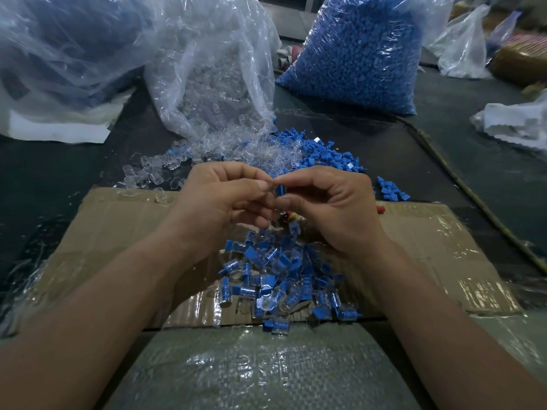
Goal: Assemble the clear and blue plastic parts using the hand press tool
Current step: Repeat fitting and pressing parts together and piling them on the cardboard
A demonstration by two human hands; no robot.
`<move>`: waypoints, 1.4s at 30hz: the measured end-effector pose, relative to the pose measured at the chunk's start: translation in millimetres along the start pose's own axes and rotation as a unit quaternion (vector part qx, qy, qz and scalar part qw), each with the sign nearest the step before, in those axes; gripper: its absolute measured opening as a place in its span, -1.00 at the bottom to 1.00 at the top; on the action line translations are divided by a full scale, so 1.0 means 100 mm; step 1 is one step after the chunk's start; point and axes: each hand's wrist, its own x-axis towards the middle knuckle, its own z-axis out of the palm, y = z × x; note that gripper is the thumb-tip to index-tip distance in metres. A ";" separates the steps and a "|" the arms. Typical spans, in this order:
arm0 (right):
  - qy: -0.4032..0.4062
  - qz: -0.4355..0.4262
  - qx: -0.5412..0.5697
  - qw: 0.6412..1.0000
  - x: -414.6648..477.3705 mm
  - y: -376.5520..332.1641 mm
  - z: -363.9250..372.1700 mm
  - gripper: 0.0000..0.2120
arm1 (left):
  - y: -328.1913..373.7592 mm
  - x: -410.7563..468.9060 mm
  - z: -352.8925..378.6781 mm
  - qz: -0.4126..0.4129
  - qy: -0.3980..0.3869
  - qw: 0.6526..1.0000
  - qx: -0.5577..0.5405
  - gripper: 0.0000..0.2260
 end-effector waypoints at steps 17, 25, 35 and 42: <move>-0.004 -0.054 -0.105 0.993 0.01 0.05 -0.04 -0.71 | -0.03 0.01 -0.01 0.002 -0.001 0.999 0.042 -0.88; -0.005 -0.075 -0.113 0.991 0.01 0.02 -0.04 -0.73 | -0.02 0.01 -0.01 -0.001 -0.005 0.999 0.045 -0.94; -0.030 -0.050 -0.154 0.986 0.03 -0.02 -0.08 -0.73 | -0.03 0.01 0.01 0.011 0.011 0.998 0.058 -0.96; -0.066 0.217 -0.198 0.954 0.06 0.07 -0.57 -0.82 | -0.02 0.03 -0.03 0.010 0.042 0.999 0.025 -0.96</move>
